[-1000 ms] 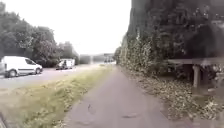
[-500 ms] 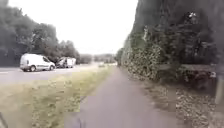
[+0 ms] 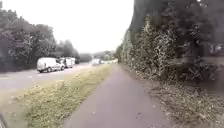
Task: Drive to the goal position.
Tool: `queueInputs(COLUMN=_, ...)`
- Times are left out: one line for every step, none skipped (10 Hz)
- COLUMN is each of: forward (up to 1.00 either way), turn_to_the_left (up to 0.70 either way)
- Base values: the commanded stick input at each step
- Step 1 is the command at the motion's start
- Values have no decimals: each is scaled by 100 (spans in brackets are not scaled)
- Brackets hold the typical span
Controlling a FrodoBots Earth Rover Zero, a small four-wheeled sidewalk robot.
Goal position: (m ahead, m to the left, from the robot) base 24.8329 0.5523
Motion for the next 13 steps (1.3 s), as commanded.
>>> queueInputs(forward=100, turn_to_the_left=0)
queueInputs(forward=100, turn_to_the_left=0)
queueInputs(forward=100, turn_to_the_left=0)
queueInputs(forward=100, turn_to_the_left=0)
queueInputs(forward=100, turn_to_the_left=0)
queueInputs(forward=100, turn_to_the_left=0)
queueInputs(forward=100, turn_to_the_left=0)
queueInputs(forward=100, turn_to_the_left=0)
queueInputs(forward=100, turn_to_the_left=0)
queueInputs(forward=100, turn_to_the_left=0)
queueInputs(forward=100, turn_to_the_left=0)
queueInputs(forward=100, turn_to_the_left=0)
queueInputs(forward=100, turn_to_the_left=0)
